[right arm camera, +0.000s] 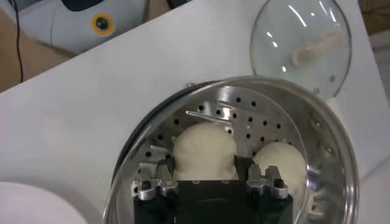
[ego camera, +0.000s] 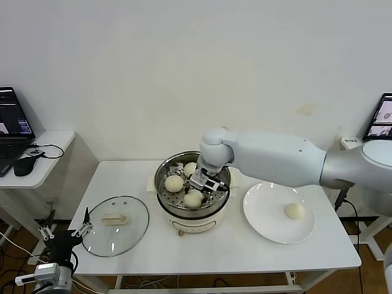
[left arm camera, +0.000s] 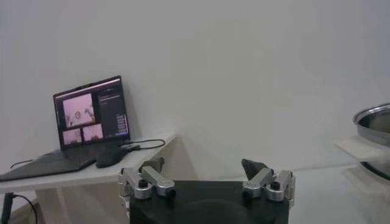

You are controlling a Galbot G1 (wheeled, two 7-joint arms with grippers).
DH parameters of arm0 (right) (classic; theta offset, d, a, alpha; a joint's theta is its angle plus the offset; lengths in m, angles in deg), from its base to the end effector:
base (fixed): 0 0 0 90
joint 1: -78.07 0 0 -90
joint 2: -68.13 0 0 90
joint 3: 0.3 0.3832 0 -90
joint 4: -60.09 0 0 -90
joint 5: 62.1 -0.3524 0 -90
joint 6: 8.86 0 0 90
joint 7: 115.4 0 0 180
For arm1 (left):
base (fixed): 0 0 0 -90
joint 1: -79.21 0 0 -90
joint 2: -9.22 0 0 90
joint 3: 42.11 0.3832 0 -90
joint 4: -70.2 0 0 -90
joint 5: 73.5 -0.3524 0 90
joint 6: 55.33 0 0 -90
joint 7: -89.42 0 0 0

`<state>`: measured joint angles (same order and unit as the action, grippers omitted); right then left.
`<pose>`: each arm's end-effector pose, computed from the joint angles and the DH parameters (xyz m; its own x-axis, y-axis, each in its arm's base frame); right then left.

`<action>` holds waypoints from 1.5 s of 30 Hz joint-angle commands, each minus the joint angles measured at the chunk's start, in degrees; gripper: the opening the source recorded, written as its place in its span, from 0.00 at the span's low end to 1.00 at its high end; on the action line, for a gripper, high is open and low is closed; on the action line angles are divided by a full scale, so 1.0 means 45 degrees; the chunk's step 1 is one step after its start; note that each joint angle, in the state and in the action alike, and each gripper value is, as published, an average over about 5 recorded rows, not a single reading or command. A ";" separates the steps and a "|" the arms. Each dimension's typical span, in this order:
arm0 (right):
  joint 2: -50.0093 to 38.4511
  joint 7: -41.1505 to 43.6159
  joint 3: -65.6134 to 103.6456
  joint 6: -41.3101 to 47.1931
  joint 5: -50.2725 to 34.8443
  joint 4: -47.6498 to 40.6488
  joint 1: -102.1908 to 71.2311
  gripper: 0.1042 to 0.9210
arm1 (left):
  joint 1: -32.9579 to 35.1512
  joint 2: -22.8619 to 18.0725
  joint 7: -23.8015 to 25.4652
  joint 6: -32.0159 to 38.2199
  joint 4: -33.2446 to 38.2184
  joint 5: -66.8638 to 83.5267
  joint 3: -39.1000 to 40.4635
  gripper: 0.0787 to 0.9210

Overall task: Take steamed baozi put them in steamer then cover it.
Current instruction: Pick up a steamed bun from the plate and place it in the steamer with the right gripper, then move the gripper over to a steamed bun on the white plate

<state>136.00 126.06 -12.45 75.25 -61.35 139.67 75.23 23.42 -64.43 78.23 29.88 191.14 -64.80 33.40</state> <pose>0.5374 0.1455 -0.0997 -0.1027 -0.2396 0.9654 -0.4327 -0.8632 -0.2602 0.1450 0.1294 -0.3072 -0.9627 -0.2668 0.0457 -0.2493 0.9396 0.2344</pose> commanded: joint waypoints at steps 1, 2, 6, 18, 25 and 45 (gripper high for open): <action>-0.0046 0.0087 -0.0063 -0.0209 0.0057 0.0028 0.0170 0.70 | 0.0032 -0.0006 -0.0004 0.0001 0.0025 0.0011 -0.0037 0.88; -0.0118 0.0096 -0.0004 -0.0205 0.0057 0.0023 0.0243 0.73 | 0.0048 -0.0008 -0.0005 0.0002 0.0034 0.0011 -0.0046 0.88; -0.0624 0.0030 0.0395 -0.0113 -0.0286 0.0059 0.0711 0.85 | 0.0084 0.0000 -0.0003 -0.0004 0.0095 0.0004 -0.0052 0.88; -0.4292 0.0243 0.1694 0.3332 -0.1097 0.0988 0.1609 0.88 | 0.0017 0.0298 0.0024 -0.0037 0.0148 -0.0004 -0.0054 0.88; -0.6988 0.0585 0.2517 0.4897 -0.0835 0.1207 0.0500 0.88 | -0.0044 0.0428 0.0040 -0.0067 0.0160 -0.0078 0.0140 0.88; -0.8437 0.0936 0.9139 0.3333 0.3339 -0.1006 -0.7990 0.88 | 0.0007 0.0526 0.0110 -0.0309 0.0262 -0.0468 0.0482 0.88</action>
<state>101.01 129.97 14.90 90.83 -53.08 139.42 55.86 23.37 -62.15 78.70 28.58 192.27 -66.68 35.26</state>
